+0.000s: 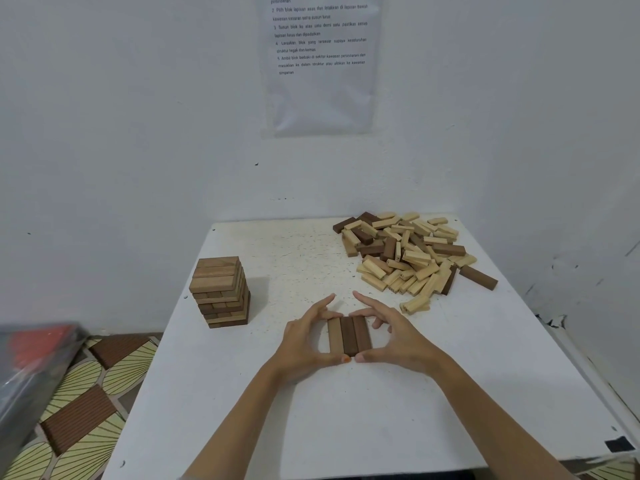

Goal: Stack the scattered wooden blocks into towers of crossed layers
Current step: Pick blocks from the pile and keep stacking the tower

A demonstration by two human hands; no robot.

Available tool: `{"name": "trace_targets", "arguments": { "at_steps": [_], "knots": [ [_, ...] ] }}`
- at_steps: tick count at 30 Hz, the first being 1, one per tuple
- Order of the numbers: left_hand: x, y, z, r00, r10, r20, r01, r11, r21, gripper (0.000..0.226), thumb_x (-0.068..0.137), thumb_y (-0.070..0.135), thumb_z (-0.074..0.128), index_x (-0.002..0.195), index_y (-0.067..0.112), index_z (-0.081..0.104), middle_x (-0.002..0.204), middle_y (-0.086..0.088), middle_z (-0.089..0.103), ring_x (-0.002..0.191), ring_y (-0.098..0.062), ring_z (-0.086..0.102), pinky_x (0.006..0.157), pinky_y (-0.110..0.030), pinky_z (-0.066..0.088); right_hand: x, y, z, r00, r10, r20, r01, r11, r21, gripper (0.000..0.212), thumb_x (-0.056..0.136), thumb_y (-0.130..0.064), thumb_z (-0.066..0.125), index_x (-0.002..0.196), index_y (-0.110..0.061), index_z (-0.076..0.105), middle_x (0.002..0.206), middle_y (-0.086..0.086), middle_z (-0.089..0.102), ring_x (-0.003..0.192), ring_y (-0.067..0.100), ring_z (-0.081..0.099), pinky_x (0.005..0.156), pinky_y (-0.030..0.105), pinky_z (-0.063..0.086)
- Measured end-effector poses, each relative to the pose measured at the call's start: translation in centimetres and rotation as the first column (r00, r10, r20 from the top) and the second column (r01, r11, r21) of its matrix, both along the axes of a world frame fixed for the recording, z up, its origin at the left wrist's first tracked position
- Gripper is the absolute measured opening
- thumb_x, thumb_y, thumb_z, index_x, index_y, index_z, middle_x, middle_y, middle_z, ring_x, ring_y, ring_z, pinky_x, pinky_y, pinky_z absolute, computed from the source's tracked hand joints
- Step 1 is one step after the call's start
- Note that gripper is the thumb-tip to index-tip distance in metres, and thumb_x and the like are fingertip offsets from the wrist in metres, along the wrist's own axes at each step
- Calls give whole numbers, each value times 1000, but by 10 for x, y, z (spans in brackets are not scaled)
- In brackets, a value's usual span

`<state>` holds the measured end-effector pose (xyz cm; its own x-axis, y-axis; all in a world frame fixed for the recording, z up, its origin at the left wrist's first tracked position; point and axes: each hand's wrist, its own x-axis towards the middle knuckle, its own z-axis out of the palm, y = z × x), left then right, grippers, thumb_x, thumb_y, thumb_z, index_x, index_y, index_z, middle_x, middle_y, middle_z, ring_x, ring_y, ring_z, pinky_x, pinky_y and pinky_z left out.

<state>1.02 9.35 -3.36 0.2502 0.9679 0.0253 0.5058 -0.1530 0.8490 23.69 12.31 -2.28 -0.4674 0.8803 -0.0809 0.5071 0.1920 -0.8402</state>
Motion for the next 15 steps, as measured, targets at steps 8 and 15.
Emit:
{"name": "trace_targets", "arguments": {
  "at_steps": [8, 15],
  "knots": [
    [0, 0, -1, 1000, 15, 26, -15, 1000, -9, 103, 61, 49, 86, 145, 43, 27, 124, 25, 59, 128, -1, 45, 113, -52, 27, 2, 1, -2, 1000, 22, -5, -22, 1000, -2, 103, 62, -46, 88, 142, -58, 24, 128, -32, 52, 109, 12, 45, 85, 18, 33],
    [0, 0, 0, 999, 19, 46, -19, 1000, -16, 104, 59, 48, 87, 145, 42, 30, 123, 23, 61, 128, -2, 46, 114, -51, 27, 1, 1, -3, 1000, 29, 2, -29, 999, 13, 111, 62, -47, 88, 145, -56, 15, 130, -35, 51, 108, 8, 45, 86, 17, 32]
  ]
}}
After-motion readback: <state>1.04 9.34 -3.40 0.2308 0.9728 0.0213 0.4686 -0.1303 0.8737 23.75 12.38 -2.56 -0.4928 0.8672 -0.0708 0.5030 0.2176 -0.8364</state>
